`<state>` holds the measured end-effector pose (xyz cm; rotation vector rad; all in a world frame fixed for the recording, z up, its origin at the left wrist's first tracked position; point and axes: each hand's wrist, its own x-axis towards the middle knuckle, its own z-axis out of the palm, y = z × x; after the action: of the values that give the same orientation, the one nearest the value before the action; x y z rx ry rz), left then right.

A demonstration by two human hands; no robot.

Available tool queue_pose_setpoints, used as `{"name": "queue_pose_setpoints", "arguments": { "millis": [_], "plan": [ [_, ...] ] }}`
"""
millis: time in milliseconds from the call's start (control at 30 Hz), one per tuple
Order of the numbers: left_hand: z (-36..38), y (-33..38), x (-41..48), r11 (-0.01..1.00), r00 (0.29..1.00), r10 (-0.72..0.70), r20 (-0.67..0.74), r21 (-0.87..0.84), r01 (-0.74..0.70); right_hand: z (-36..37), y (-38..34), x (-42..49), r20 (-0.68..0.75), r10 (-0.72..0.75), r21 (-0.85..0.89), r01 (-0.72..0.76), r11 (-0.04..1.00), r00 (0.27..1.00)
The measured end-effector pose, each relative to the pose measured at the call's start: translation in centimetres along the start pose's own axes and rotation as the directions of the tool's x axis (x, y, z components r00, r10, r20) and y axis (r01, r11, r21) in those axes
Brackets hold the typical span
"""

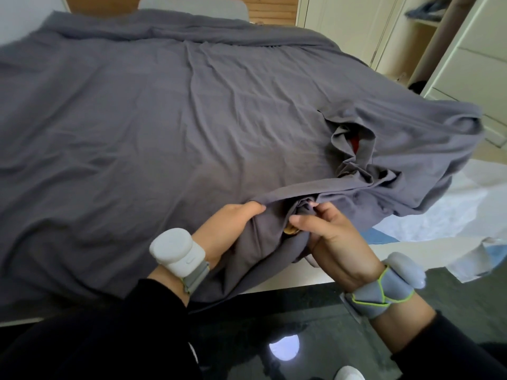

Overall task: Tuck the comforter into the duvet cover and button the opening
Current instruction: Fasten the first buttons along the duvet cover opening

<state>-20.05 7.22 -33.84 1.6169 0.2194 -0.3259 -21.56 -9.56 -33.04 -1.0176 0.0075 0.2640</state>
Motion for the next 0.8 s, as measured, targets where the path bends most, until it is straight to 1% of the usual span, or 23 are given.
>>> {"name": "queue_pose_setpoints", "arguments": {
  "millis": [67,133,200,300,367,467,533,600,733,767,800],
  "plan": [
    [0.5,-0.4,0.0,0.998,0.998,-0.053,0.023,-0.041,0.054,0.1,0.7,0.3,-0.046,-0.003,0.008,0.003,1.0,0.999],
    [0.8,-0.7,0.0,0.989,0.993,-0.103,0.058,-0.105,0.109,0.0,1.2,0.5,-0.083,-0.007,-0.028,0.005,1.0,0.997],
    [1.0,-1.0,0.0,0.987,0.988,-0.082,0.133,-0.129,0.1,-0.3,1.5,0.6,-0.111,-0.012,-0.081,0.003,0.997,0.994],
    [0.8,-1.2,-0.3,0.983,0.979,0.007,0.206,-0.18,0.031,-0.7,1.8,0.8,-0.152,-0.035,-0.178,0.007,0.984,0.988],
    [0.7,-1.2,-0.4,0.983,0.983,0.02,0.182,-0.186,0.015,-1.1,1.8,0.8,-0.174,-0.052,-0.264,0.004,0.965,0.983],
    [0.8,-1.0,-0.4,0.986,0.996,0.046,0.07,-0.166,-0.034,-1.4,1.6,0.6,-0.192,-0.013,-0.377,-0.062,0.924,0.981],
    [0.6,-0.8,-0.4,0.987,0.997,0.077,0.014,-0.142,-0.074,-1.2,1.3,0.4,-0.16,0.034,-0.469,-0.107,0.877,0.986],
    [0.6,-0.6,-0.4,0.986,0.996,0.091,0.016,-0.14,-0.088,-1.0,1.1,0.1,-0.112,0.051,-0.543,-0.104,0.833,0.992],
    [0.4,-0.2,-0.8,0.984,0.999,0.032,0.041,-0.175,-0.025,-0.7,0.3,-0.2,-0.067,0.064,-0.582,-0.091,0.808,0.996],
    [0.4,0.0,-0.9,0.984,0.999,0.032,0.019,-0.173,-0.029,-0.6,0.0,-0.4,-0.048,0.074,-0.589,-0.088,0.803,0.996],
    [0.2,0.1,-1.0,0.989,0.997,0.067,-0.04,-0.129,-0.071,-0.4,-0.3,-0.5,-0.024,0.082,-0.596,-0.081,0.799,0.996]
  ]
}}
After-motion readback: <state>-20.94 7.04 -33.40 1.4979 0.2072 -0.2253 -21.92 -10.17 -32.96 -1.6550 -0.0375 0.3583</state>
